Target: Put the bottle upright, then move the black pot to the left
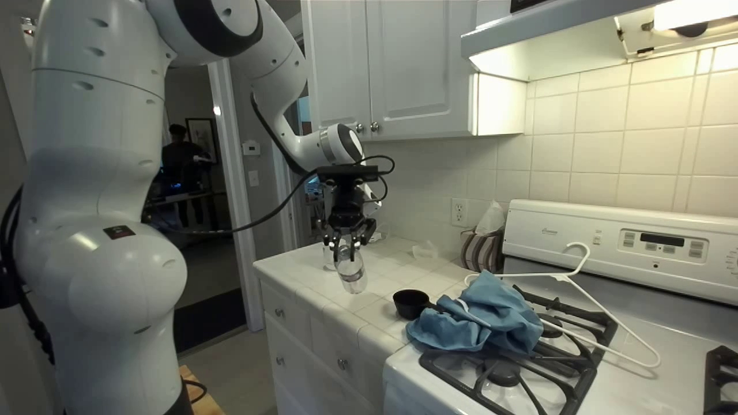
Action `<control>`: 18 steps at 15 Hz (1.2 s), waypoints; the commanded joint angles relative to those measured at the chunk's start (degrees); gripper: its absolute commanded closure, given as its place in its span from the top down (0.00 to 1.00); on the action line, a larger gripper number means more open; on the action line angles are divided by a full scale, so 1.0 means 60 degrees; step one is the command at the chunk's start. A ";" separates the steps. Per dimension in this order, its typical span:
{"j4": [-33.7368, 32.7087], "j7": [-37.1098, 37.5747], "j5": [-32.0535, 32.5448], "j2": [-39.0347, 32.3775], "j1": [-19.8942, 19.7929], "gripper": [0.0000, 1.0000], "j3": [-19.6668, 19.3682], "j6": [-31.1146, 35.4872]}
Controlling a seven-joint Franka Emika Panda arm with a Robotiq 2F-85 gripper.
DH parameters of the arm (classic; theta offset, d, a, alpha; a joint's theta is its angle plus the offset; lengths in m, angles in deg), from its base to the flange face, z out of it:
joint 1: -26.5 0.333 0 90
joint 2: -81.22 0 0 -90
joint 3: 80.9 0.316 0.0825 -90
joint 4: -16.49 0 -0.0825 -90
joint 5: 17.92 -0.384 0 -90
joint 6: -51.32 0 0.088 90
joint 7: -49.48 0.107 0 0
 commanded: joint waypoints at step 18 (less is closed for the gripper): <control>-0.7160 -0.1719 0.2193 -0.6173 0.2385 0.08 -0.1112 -0.4438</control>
